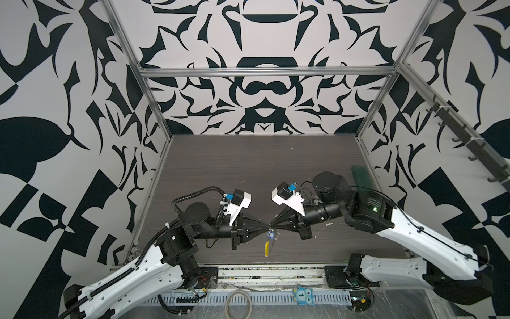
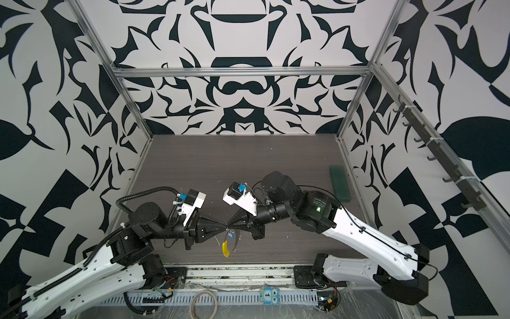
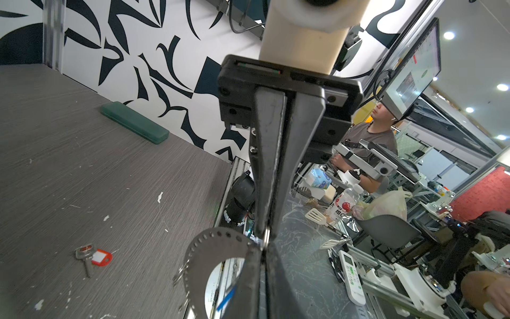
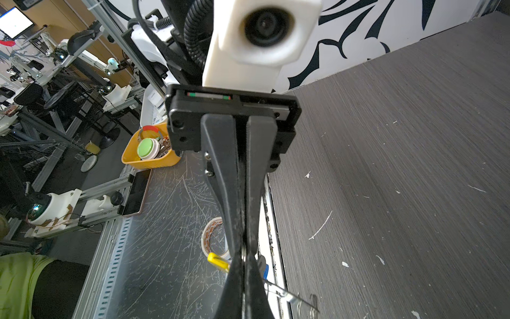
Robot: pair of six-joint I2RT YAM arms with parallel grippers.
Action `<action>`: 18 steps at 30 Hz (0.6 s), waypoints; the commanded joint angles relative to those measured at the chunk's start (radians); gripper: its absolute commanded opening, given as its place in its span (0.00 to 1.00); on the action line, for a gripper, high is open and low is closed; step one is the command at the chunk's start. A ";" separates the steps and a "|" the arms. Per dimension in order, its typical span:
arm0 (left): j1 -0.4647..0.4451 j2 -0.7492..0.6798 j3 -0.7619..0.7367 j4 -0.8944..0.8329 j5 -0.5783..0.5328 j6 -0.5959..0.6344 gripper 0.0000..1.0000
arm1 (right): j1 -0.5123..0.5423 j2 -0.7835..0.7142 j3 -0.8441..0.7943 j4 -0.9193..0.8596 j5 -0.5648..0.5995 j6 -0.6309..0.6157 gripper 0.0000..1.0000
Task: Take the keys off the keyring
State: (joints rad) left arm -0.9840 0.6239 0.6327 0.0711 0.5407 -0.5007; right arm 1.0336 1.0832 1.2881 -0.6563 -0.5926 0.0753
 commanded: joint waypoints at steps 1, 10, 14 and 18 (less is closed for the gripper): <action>0.000 0.005 0.037 0.036 0.019 0.001 0.04 | -0.001 -0.004 0.037 0.046 -0.023 -0.002 0.00; 0.000 -0.025 0.006 0.115 -0.043 -0.013 0.00 | -0.002 -0.078 -0.027 0.183 0.070 0.066 0.09; -0.001 -0.052 -0.033 0.203 -0.116 -0.013 0.00 | -0.001 -0.180 -0.137 0.356 0.151 0.115 0.30; -0.001 -0.052 -0.064 0.308 -0.157 -0.012 0.00 | -0.001 -0.265 -0.274 0.599 0.214 0.199 0.38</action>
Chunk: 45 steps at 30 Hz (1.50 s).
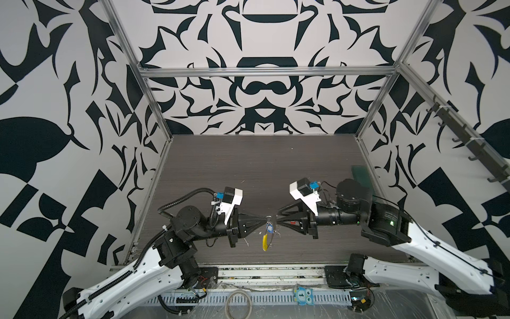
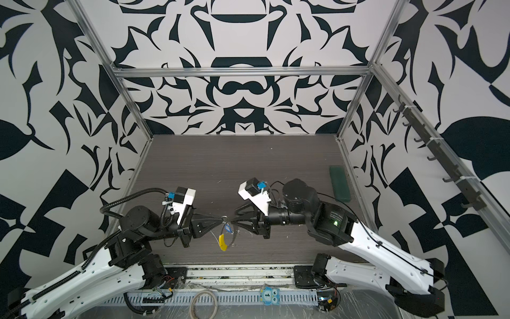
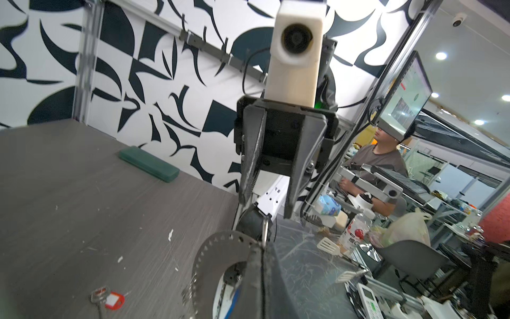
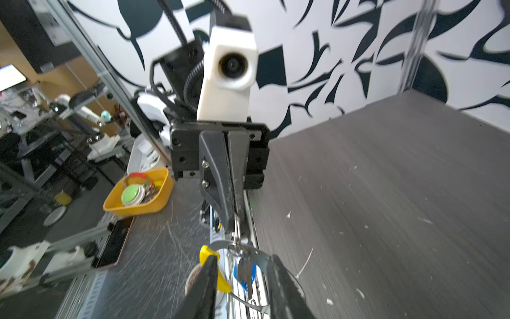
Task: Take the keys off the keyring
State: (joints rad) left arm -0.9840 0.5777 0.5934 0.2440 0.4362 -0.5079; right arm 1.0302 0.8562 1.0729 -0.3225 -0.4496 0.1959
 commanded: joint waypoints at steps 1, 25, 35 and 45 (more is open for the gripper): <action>0.000 -0.001 -0.036 0.172 -0.058 -0.006 0.00 | 0.003 -0.049 -0.093 0.334 0.077 0.105 0.40; -0.001 0.165 -0.162 0.663 -0.131 -0.105 0.00 | 0.007 -0.062 -0.322 0.734 0.153 0.259 0.40; -0.001 0.159 -0.172 0.668 -0.149 -0.106 0.00 | 0.007 -0.037 -0.337 0.767 0.128 0.292 0.27; 0.000 0.152 -0.179 0.669 -0.165 -0.102 0.00 | 0.008 -0.020 -0.331 0.783 0.103 0.308 0.09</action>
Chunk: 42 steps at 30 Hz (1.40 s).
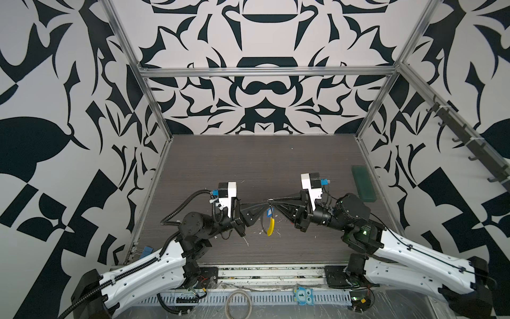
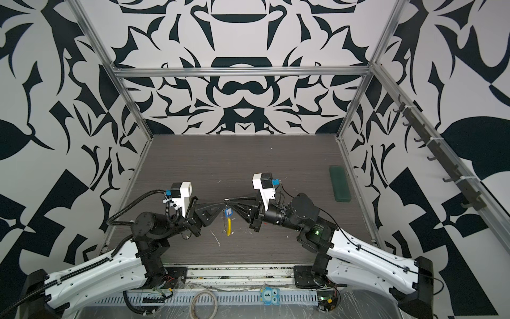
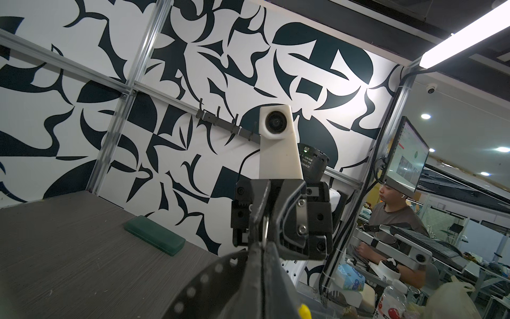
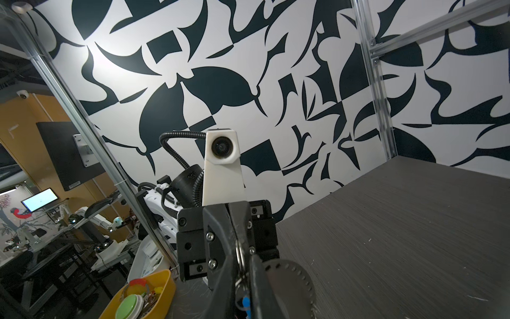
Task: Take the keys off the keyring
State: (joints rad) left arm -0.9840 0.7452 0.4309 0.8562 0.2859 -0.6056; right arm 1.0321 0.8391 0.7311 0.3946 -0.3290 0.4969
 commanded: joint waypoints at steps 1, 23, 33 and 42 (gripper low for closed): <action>0.000 -0.015 -0.017 0.056 -0.015 -0.004 0.00 | 0.006 -0.003 0.011 0.067 -0.019 0.008 0.06; 0.000 -0.167 0.179 -0.639 0.133 0.055 0.25 | -0.001 0.008 0.314 -0.601 -0.162 -0.242 0.00; -0.001 -0.145 0.244 -0.754 0.197 0.065 0.26 | -0.002 0.107 0.483 -0.817 -0.221 -0.326 0.00; 0.001 -0.107 0.304 -0.834 0.223 0.082 0.23 | -0.001 0.145 0.537 -0.904 -0.234 -0.367 0.00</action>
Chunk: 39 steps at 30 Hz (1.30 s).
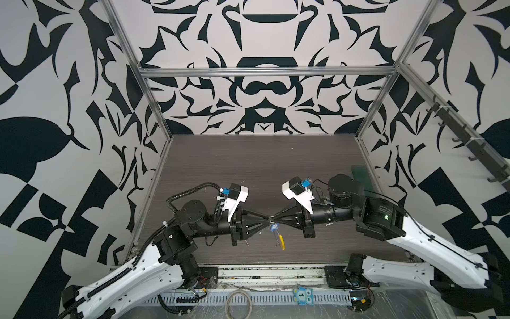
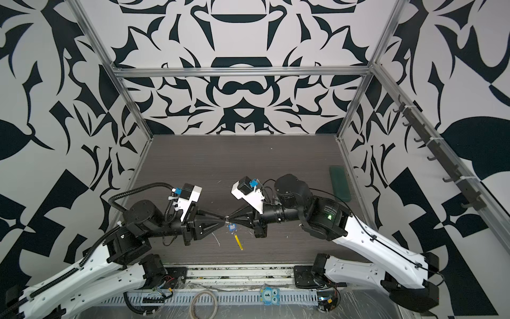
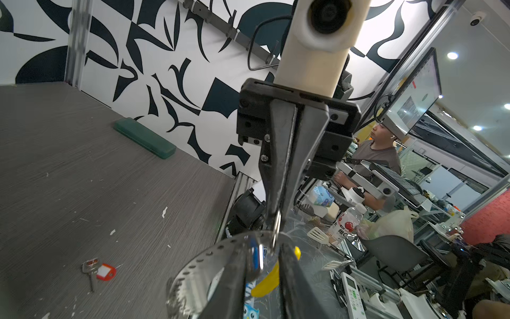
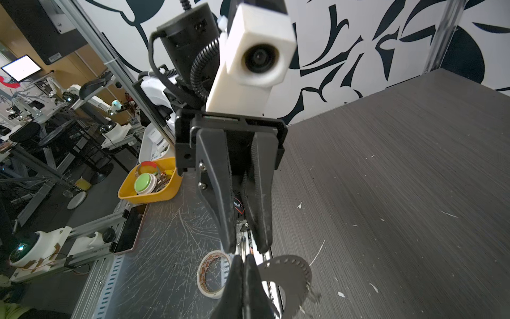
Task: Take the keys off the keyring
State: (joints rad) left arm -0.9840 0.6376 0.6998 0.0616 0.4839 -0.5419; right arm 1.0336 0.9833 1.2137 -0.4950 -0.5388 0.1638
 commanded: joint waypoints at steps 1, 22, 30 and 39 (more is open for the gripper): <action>0.000 0.003 0.040 -0.046 0.025 0.021 0.23 | -0.003 0.004 0.057 -0.021 -0.024 -0.036 0.00; -0.001 0.041 0.085 -0.104 0.052 0.031 0.13 | -0.003 0.027 0.086 -0.054 -0.019 -0.050 0.00; -0.001 0.051 0.094 -0.104 0.058 0.034 0.09 | -0.004 0.044 0.090 -0.065 -0.016 -0.060 0.00; 0.000 0.045 0.094 -0.105 0.018 0.036 0.00 | -0.003 0.033 0.089 -0.059 0.034 -0.051 0.10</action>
State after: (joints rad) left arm -0.9840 0.6945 0.7601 -0.0437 0.5198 -0.5037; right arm 1.0271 1.0286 1.2633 -0.5972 -0.5301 0.1272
